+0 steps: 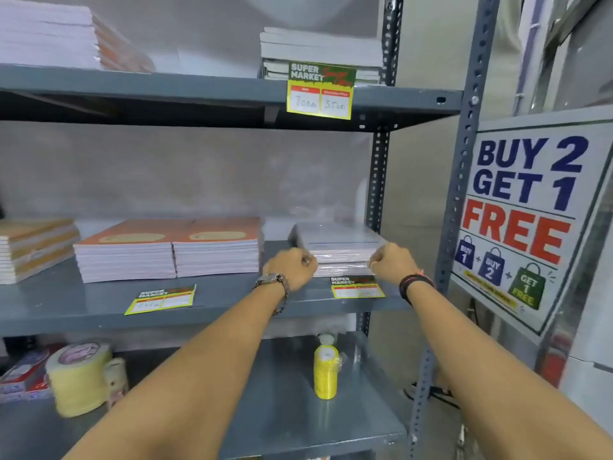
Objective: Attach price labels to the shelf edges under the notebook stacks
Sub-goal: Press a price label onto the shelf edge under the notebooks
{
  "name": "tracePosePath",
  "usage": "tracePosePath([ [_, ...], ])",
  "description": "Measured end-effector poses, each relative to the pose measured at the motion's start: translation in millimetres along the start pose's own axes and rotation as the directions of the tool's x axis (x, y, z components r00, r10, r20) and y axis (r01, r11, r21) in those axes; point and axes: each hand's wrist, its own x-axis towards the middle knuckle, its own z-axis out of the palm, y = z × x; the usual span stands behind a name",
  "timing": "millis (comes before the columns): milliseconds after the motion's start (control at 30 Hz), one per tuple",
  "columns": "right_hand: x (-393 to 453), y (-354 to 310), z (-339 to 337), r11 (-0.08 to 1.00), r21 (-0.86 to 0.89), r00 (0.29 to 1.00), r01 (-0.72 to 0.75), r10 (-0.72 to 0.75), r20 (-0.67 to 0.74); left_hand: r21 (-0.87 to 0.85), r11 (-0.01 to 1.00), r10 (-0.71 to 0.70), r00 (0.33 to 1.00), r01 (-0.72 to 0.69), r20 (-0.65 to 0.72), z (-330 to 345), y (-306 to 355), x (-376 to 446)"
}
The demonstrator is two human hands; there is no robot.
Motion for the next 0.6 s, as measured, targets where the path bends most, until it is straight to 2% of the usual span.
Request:
tracePosePath([
  [100, 11, 20, 6, 0.995, 0.068, 0.995, -0.078, 0.073, 0.068, -0.069, 0.994, -0.072, 0.988, 0.082, 0.135, 23, -4, 5],
  [167, 20, 32, 13, 0.990, 0.083, 0.988, -0.111, 0.101, 0.120, -0.103, 0.987, -0.109, 0.981, 0.126, 0.159, 40, -8, 12],
  [267, 27, 39, 20, 0.988, 0.110, 0.986, -0.104, 0.088, 0.145, -0.197, 0.966, -0.145, 0.982, 0.167, 0.123, 54, -10, 21],
  [433, 39, 41, 25, 0.980, 0.166, 0.976, -0.110, 0.075, 0.207, -0.163, 0.967, -0.189, 0.981, 0.194, 0.044, 64, -11, 24],
  [600, 38, 40, 23, 0.958, 0.269, 0.977, -0.099, 0.043, 0.208, -0.298, 0.930, -0.196, 0.977, 0.214, 0.090, 59, -11, 23],
])
